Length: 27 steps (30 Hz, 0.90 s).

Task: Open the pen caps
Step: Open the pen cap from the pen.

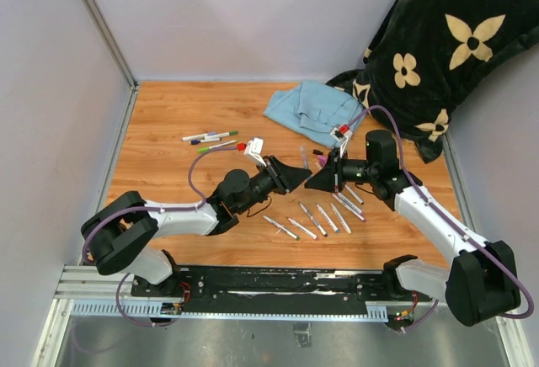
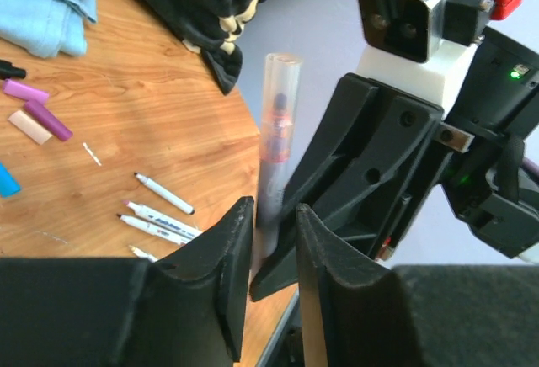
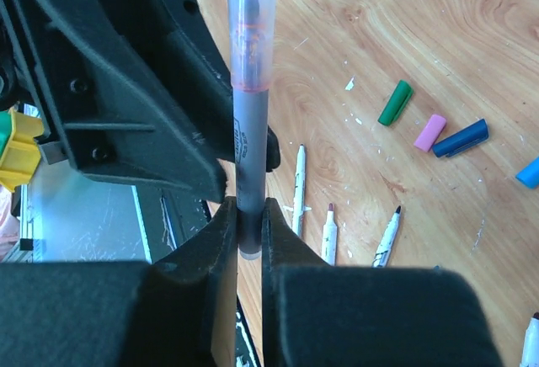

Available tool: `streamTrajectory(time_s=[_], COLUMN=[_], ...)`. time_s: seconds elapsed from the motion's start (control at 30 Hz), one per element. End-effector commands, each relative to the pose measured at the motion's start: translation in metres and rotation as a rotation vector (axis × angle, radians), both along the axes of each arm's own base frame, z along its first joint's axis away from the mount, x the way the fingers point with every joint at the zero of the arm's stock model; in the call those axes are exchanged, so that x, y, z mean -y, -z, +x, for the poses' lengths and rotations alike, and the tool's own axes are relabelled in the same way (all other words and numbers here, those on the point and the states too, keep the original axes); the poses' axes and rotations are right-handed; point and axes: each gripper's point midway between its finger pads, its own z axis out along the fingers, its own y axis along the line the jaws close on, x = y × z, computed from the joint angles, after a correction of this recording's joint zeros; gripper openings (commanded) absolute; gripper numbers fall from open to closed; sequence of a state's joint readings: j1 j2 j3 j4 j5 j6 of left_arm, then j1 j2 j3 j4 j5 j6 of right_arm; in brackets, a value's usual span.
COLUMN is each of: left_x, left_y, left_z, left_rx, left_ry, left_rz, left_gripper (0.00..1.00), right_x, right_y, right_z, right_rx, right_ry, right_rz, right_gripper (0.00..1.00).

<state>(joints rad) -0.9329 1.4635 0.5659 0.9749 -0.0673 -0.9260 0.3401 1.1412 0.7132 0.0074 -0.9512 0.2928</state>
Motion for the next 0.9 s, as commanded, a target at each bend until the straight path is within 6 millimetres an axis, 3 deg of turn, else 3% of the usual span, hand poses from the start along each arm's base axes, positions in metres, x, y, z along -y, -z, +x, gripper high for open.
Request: streamTrajectory(time_s=[0.0,0.33,0.57,0.87], left_x=[-0.002,-0.052,-0.085,-0.096], left_y=[-0.032,-0.040,-0.050,-0.042], left_z=[-0.006,-0.018,-0.022,-0.023], left_rx=[0.069,0.189,0.220,0.177], left_ry=[-0.001,-0.094,-0.079,-0.009], left_rz=[-0.039,0.052,0.028,-0.050], left_gripper=[0.38,0.88,0.94,0.96], right_x=[0.001,0.005,0.005,0.004], right_y=[-0.002,-0.008,-0.011,-0.008], right_z=[0.004,-0.001,-0.013,-0.017], right_rx=[0.017,0.066,0.110,0.096], right_ry=[-0.006,-0.066,-0.167,-0.219], right_rz=[0.005,0.008,0.030,0.033], right_gripper=[0.01,0.01,0.01,0.01])
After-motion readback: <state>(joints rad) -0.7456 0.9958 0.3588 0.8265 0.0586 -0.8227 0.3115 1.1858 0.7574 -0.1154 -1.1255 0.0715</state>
